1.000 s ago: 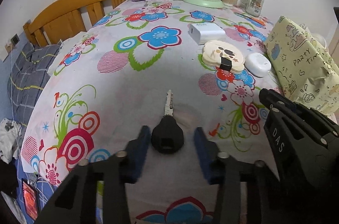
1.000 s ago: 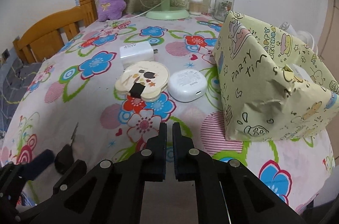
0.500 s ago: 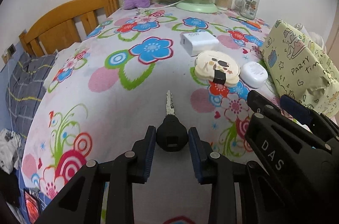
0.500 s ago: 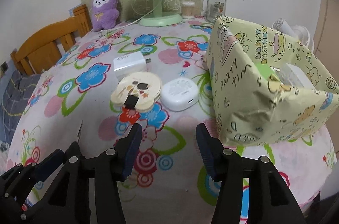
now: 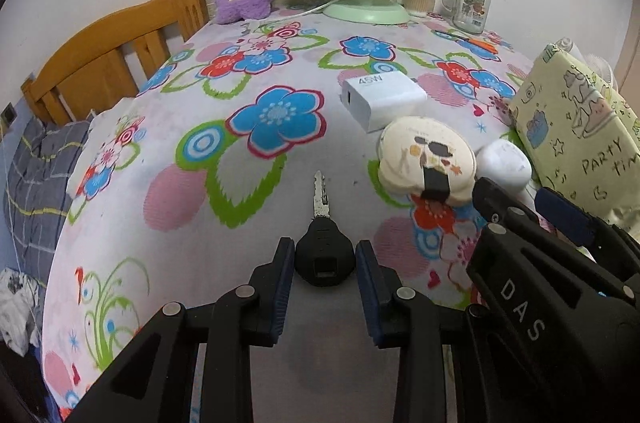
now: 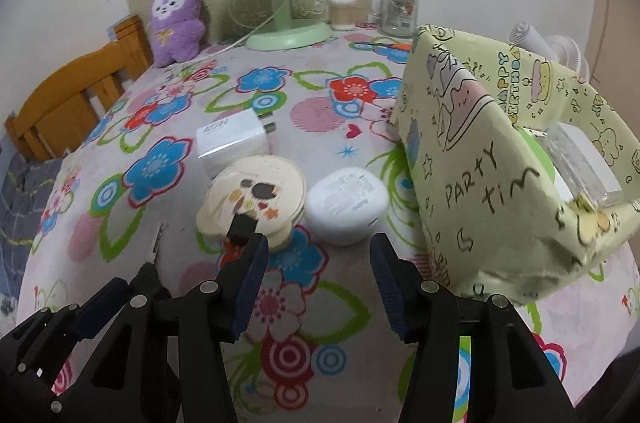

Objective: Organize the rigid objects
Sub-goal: 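Grasp the white round case with the right tool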

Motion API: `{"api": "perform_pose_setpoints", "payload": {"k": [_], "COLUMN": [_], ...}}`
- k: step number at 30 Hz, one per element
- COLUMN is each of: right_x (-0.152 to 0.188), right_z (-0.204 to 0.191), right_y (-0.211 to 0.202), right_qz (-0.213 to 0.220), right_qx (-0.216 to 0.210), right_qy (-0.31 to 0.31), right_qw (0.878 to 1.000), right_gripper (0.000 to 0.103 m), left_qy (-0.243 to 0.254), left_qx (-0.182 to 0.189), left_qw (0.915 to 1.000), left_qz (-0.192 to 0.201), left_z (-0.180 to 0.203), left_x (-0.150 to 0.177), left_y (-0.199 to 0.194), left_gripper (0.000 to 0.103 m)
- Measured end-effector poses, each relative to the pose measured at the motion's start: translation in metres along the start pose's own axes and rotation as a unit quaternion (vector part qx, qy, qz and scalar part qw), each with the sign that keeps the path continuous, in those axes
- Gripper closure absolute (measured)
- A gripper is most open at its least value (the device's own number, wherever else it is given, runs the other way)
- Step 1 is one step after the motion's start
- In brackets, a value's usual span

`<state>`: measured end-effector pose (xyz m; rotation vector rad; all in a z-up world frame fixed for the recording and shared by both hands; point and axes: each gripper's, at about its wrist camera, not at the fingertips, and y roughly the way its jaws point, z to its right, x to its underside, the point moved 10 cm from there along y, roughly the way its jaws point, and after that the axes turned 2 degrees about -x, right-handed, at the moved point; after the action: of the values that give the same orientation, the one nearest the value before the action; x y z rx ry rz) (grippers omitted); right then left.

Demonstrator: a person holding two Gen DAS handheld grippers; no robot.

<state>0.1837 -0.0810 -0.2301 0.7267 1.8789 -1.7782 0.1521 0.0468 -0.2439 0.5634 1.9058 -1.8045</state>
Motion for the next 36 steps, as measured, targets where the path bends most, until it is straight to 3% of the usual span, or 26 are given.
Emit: {"api": "perform_pose_setpoints", "payload": {"k": [10,16,23,36], "right_x": [-0.014,-0.017,-0.020,-0.013], "right_z": [0.010,0.013,0.014,0.015], "right_y": [0.016,0.030,0.029,0.005], "right_qz": [0.008,-0.004,0.001,0.006], "right_qx": [0.056,0.067,0.058,0.032], "right_qy": [0.054,0.080,0.074,0.062], "right_qw": [0.997,0.995,0.996,0.998], "right_gripper": [0.040,0.034,0.053,0.054], "left_qy": [0.021,0.023,0.029,0.034], "left_qx": [-0.008,-0.008,-0.004,0.018], "left_qw": [0.9997,0.9997,0.9995,0.9992], "left_qz": [0.004,0.008,0.010,0.009], "left_z": [-0.004,-0.007,-0.002,0.016], "left_x": [-0.023,-0.032,-0.035,-0.024], "left_y": [0.017,0.024,0.026,0.008], "left_gripper": [0.072,0.072,0.072,0.072]}}
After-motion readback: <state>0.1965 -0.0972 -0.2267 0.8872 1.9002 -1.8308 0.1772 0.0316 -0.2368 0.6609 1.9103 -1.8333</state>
